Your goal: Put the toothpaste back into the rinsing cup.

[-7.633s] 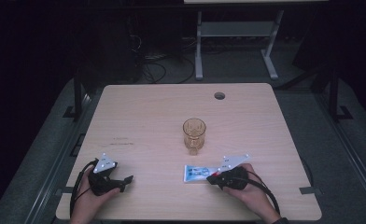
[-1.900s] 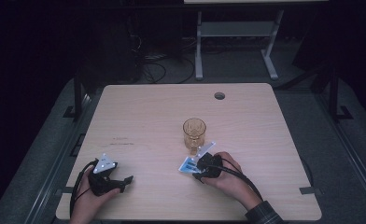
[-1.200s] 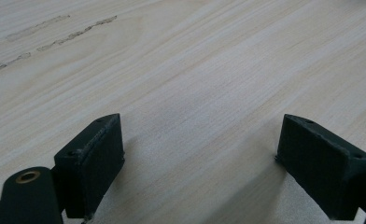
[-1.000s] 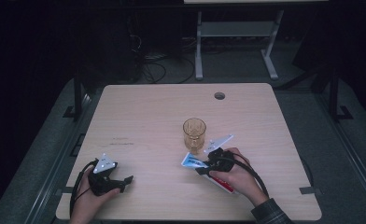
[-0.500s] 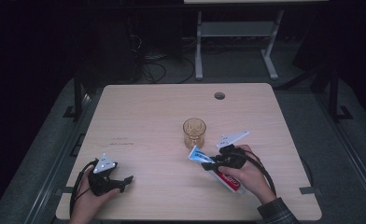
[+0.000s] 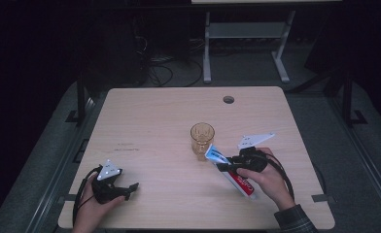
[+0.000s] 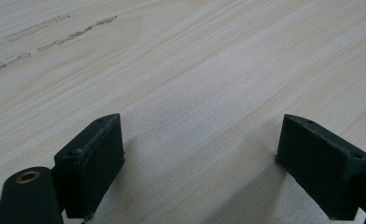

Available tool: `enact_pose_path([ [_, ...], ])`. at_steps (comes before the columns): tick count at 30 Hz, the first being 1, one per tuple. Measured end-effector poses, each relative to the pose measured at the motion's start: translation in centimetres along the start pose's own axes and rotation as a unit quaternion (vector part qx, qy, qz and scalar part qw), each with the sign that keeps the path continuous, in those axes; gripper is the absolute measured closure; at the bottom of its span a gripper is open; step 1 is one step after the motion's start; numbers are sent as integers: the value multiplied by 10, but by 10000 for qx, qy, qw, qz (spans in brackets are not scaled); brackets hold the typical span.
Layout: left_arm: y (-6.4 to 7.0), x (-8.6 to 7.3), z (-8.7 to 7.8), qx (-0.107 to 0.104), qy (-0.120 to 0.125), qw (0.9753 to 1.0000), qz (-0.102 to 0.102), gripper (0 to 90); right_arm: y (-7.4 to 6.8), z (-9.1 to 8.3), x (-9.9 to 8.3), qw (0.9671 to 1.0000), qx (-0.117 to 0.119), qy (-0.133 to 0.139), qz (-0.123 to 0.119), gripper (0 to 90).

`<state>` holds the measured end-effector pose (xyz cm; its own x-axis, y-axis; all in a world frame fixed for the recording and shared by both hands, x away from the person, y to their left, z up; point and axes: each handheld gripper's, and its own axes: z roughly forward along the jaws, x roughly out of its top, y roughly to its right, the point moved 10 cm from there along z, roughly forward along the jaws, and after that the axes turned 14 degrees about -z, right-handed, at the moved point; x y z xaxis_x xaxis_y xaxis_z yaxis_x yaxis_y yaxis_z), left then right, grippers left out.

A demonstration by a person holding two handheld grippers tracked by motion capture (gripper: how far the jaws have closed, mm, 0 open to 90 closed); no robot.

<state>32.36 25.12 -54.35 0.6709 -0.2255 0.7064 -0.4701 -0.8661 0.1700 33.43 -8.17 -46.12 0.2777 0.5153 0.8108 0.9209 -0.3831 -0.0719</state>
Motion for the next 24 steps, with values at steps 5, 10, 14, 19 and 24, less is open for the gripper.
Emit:
enact_pose_path([
  [5,0,0,0,-1,0,10000,-1,136,5,-10,4,9998,-74,159,9,718],
  [10,0,0,0,-1,6,10000,-7,136,12,-21,7,9992,-159,373,59,717],
  [14,0,0,0,-1,2,10000,-2,136,17,-30,10,9982,-258,532,85,716],
  [19,0,0,0,-2,4,10000,-6,136,23,-37,13,9969,-374,680,122,714],
  [24,0,0,0,-4,4,10000,-7,136,27,-40,14,9959,-470,767,135,714],
])
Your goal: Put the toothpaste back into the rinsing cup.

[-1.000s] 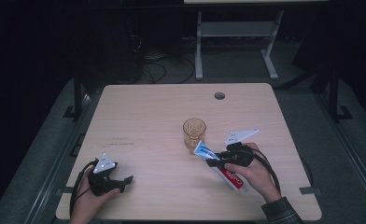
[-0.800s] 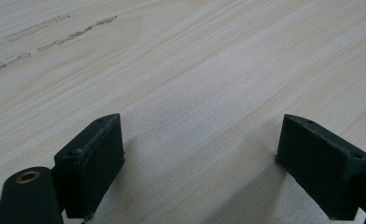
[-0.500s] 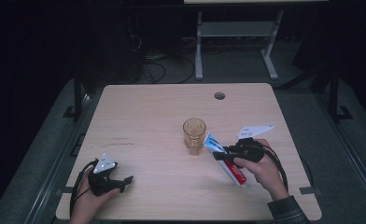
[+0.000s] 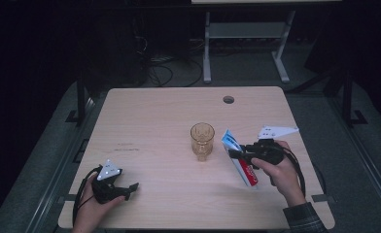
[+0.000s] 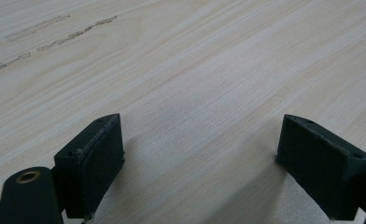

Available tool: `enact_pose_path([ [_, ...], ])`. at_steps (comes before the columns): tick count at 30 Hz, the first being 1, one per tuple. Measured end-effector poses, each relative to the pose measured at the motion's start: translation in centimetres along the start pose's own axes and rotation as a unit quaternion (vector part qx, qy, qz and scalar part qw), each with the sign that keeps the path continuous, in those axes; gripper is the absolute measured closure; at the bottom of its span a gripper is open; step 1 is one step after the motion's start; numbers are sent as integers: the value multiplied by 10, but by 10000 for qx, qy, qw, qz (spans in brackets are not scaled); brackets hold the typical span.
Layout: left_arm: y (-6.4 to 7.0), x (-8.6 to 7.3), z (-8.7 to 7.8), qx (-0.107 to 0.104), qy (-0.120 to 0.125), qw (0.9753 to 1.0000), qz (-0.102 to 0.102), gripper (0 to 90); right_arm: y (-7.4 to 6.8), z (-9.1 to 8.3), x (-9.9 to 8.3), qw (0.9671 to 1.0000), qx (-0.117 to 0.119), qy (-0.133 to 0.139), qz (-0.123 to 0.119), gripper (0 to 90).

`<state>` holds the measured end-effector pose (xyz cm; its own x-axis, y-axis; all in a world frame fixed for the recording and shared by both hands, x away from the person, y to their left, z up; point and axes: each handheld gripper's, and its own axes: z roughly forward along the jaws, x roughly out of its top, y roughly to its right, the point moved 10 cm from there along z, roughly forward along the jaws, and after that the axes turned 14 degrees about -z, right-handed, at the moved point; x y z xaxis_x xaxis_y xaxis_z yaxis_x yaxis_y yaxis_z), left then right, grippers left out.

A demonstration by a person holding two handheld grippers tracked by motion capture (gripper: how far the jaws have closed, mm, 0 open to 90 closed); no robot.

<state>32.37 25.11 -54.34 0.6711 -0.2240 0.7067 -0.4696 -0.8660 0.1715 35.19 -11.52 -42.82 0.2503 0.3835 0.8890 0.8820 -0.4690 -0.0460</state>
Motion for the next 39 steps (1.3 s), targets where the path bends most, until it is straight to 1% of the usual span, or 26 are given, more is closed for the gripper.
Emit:
enact_pose_path([
  [4,0,0,0,0,-2,10000,3,136,3,-1,2,10000,-67,39,-11,714],
  [5,0,0,0,0,1,10000,0,136,6,-3,5,9999,-127,61,-18,714],
  [10,0,0,0,2,2,10000,8,136,12,-7,16,9995,-239,208,-58,715],
  [21,0,0,0,4,-4,10000,13,136,26,-15,36,9982,-420,412,-119,715],
  [25,0,0,0,5,-5,10000,16,135,30,-15,46,9977,-457,480,-133,715],
  [39,0,0,0,-5,-5,10000,16,137,42,-6,78,9965,-587,532,-279,714],
])
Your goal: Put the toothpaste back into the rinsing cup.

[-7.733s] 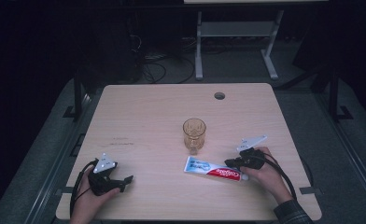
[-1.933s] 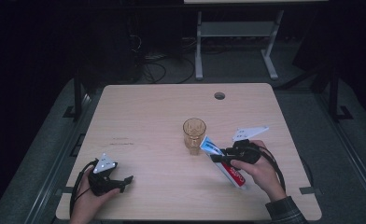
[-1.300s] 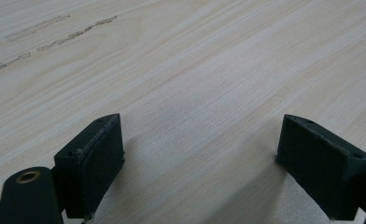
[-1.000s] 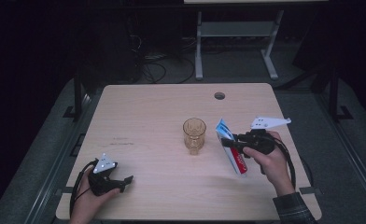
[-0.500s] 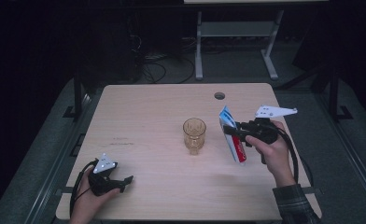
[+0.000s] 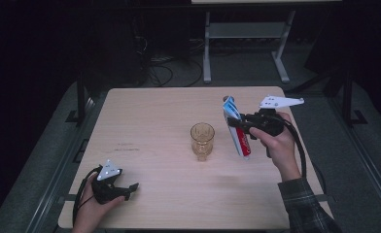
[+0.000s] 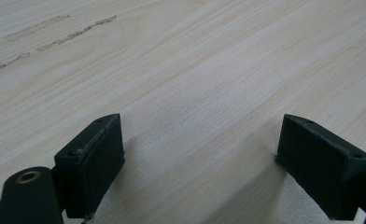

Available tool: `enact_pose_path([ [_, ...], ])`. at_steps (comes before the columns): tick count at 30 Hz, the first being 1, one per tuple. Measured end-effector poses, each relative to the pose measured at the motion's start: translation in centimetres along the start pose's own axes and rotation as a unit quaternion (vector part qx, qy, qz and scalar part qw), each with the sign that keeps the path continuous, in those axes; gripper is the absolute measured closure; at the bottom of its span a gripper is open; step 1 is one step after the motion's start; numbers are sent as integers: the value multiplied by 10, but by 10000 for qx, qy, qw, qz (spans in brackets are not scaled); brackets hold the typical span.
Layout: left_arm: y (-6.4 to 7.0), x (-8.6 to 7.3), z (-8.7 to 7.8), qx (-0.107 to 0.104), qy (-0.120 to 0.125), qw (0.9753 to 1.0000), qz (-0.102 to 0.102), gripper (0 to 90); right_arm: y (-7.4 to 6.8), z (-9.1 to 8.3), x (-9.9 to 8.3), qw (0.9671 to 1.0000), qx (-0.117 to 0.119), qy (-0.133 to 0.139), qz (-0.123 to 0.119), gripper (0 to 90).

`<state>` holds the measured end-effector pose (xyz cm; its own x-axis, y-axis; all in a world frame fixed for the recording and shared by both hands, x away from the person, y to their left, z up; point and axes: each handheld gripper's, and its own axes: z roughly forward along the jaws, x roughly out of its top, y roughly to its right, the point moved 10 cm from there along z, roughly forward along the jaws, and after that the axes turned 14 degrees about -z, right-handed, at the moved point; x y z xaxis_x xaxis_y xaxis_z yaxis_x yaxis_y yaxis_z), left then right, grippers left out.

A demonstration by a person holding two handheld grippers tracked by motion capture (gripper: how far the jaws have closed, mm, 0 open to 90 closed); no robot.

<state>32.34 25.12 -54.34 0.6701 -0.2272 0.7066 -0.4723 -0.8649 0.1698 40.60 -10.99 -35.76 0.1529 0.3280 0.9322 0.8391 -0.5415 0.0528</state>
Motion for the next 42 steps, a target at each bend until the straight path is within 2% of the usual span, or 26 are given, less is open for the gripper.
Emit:
enact_pose_path([
  [8,0,0,0,-6,0,10000,3,137,5,10,16,10000,-21,67,-58,714],
  [21,0,0,0,-12,2,10000,9,136,6,32,34,9998,19,26,-194,710],
  [42,1,-1,0,-27,5,10000,7,136,12,70,63,9997,28,102,-217,709],
])
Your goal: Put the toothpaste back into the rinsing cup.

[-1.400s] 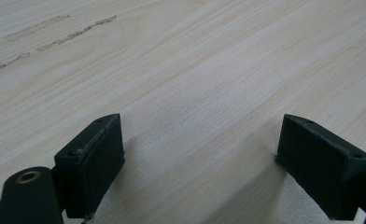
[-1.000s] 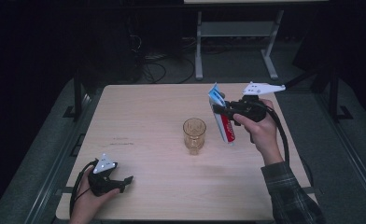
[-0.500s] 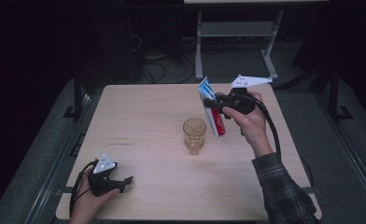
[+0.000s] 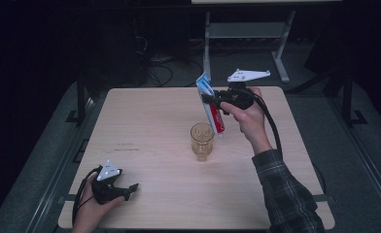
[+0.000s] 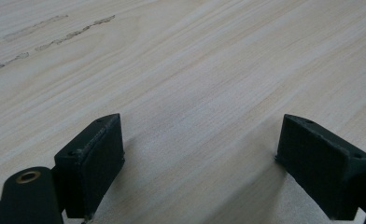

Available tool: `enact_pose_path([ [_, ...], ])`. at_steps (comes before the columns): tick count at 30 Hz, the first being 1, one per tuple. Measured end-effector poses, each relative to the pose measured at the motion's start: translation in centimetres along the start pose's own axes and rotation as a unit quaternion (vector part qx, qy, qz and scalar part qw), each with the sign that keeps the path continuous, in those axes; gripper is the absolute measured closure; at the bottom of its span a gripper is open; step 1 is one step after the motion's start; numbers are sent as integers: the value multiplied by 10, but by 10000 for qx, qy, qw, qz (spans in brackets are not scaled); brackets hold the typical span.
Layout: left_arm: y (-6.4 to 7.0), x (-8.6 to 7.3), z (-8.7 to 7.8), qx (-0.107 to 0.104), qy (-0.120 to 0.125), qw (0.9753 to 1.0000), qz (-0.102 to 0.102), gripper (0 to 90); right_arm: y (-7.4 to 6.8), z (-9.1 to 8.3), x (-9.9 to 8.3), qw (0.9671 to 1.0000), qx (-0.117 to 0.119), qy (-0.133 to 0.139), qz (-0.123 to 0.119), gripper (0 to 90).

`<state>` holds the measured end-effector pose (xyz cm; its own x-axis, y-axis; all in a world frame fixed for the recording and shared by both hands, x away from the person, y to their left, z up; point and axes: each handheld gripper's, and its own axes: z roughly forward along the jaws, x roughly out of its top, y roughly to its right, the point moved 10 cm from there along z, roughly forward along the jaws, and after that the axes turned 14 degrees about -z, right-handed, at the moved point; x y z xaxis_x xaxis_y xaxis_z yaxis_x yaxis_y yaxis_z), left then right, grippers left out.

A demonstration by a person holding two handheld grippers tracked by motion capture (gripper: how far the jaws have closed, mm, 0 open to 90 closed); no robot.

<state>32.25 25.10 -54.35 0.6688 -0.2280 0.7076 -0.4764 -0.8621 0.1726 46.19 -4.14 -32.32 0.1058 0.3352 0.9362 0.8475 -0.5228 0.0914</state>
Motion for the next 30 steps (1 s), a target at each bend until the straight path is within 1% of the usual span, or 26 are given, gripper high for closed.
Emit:
enact_pose_path([
  [4,0,0,0,3,-5,10000,4,137,1,7,4,10000,-14,-10,-17,709],
  [11,0,0,0,1,-4,10000,7,136,0,18,8,10000,31,41,-33,708],
  [23,0,0,0,-8,-15,10000,19,136,-3,35,1,9999,98,-15,-50,705],
  [30,0,-1,-1,-9,-22,10000,42,137,-5,41,-8,9999,141,-84,-27,705],
])
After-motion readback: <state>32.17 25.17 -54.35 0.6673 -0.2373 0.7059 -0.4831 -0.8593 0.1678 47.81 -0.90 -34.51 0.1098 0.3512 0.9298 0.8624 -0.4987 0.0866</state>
